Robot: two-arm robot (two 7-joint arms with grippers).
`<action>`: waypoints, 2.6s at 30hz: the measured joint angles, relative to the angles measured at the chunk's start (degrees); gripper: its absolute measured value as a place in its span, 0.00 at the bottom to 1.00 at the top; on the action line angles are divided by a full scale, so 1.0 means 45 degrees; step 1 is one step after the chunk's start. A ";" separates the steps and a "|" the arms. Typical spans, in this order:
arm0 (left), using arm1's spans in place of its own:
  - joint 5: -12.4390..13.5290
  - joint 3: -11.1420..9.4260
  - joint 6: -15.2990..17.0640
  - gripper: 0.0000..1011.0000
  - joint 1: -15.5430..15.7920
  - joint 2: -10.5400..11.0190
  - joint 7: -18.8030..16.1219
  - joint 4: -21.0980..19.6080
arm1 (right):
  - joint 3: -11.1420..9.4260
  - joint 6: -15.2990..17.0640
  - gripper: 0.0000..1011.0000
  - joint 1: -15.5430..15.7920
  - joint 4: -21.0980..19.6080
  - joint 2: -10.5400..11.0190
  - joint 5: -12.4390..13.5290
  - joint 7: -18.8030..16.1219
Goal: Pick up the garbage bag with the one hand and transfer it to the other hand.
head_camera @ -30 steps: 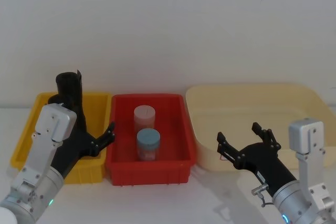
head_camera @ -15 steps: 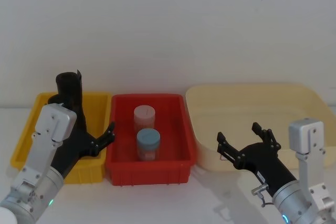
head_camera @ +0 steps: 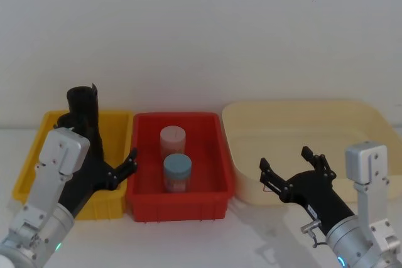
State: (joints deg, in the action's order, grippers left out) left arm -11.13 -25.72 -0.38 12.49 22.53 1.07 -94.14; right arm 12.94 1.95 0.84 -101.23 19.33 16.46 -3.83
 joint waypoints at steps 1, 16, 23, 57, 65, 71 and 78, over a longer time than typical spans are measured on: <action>0.0005 0.0008 -0.0037 0.99 -0.0034 0.0020 0.0018 -0.0031 | 0.0000 0.0000 0.99 0.0000 0.0000 0.0000 0.0000 0.0000; -0.0008 0.0374 -0.0431 0.99 -0.1067 0.0447 0.0111 -0.0893 | 0.0000 0.0000 0.99 0.0000 0.0000 0.0000 0.0000 0.0000; -0.0024 0.0809 -0.0534 0.99 -0.1798 0.0631 -0.0244 -0.1441 | 0.0000 0.0000 0.99 0.0000 0.0000 0.0000 0.0000 0.0000; -0.1363 0.2337 -0.1450 0.99 -0.2540 0.0390 0.0024 -0.0847 | 0.0000 0.0000 0.99 0.0000 0.0000 0.0000 0.0000 0.0000; -0.1607 0.2347 -0.1750 0.99 -0.2033 0.0127 0.0483 -0.0072 | 0.0000 0.0000 0.99 0.0000 0.0000 0.0000 0.0000 0.0000; -0.1735 0.2334 -0.1972 0.99 -0.1566 -0.0068 0.0853 0.0556 | 0.0000 0.0000 0.99 0.0000 0.0000 0.0000 0.0000 0.0000; -0.1805 0.2274 -0.2171 0.99 -0.1010 -0.0271 0.1269 0.1218 | 0.0000 0.0000 0.99 0.0000 0.0000 0.0000 0.0001 0.0000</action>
State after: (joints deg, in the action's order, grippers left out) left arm -19.26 -15.49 -10.15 7.94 21.31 6.78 -88.66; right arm 12.94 1.95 0.84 -101.23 19.33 16.47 -3.83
